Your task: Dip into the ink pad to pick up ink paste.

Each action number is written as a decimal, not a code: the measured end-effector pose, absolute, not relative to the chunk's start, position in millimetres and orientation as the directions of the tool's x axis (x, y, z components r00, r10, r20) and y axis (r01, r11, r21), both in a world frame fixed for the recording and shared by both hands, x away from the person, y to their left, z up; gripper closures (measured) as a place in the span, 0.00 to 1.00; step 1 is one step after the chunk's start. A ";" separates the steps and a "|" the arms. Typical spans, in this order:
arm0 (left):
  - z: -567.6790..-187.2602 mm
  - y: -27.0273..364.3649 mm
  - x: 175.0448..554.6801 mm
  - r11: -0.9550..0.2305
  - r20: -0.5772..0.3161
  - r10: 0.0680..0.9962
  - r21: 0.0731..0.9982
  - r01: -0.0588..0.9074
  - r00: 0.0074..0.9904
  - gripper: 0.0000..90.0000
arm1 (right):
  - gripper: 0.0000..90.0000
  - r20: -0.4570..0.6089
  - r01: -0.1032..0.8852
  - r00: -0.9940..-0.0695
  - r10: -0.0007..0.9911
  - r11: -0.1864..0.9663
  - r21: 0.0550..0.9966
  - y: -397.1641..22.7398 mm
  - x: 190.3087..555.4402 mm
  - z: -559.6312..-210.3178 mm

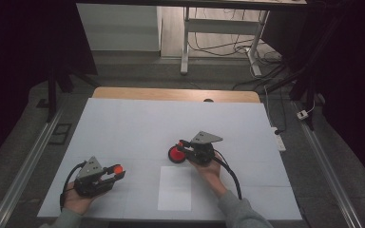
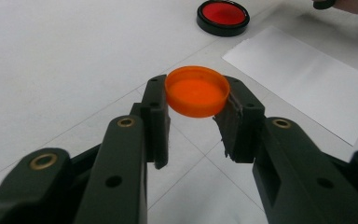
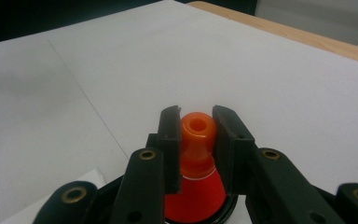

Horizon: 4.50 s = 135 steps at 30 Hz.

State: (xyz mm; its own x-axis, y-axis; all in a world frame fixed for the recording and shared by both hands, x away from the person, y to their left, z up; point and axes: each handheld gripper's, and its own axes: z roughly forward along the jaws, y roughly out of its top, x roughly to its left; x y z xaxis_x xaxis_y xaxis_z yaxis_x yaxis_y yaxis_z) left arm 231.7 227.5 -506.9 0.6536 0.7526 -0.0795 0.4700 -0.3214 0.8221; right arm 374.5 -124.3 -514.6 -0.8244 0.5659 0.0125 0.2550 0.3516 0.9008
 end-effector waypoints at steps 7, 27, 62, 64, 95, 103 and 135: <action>-507.2 228.6 231.6 -0.322 -0.079 0.753 0.821 0.471 0.653 0.72 | 0.81 0.002 0.259 -0.829 0.559 0.380 0.888 -121.0 374.6 -518.8; -507.7 228.6 231.1 -0.321 -0.079 0.755 0.820 0.473 0.651 0.72 | 0.81 -0.029 0.268 -0.828 0.560 0.441 0.857 -115.1 375.4 -530.9; -506.6 229.6 229.9 -0.316 -0.078 0.760 0.823 0.472 0.645 0.72 | 0.81 -0.061 0.241 -0.821 0.568 0.442 0.864 -115.4 371.2 -534.0; -506.6 229.7 229.9 -0.316 -0.078 0.761 0.823 0.472 0.644 0.72 | 0.81 -0.062 0.240 -0.822 0.567 0.442 0.865 -115.3 371.2 -534.1; -508.8 231.8 231.5 -0.314 -0.077 0.765 0.822 0.476 0.639 0.72 | 0.81 0.060 0.276 -0.805 0.590 0.281 0.919 -134.3 373.6 -507.2; -509.5 232.4 232.0 -0.313 -0.079 0.766 0.821 0.477 0.638 0.72 | 0.81 0.096 0.288 -0.804 0.587 0.242 0.927 -139.0 372.7 -498.8; -509.9 232.2 233.9 -0.313 -0.079 0.766 0.821 0.478 0.638 0.72 | 0.81 0.092 0.260 -0.844 0.529 0.253 0.932 -154.6 345.0 -481.3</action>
State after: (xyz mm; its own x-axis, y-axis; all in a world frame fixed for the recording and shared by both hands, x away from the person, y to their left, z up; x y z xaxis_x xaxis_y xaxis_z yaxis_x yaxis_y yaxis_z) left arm 233.9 232.2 -509.9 0.6376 0.7663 -0.0795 0.4782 -0.3129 0.8206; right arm 345.0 -154.6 -481.3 -0.8440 0.5285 0.0916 0.2598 0.2534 0.9318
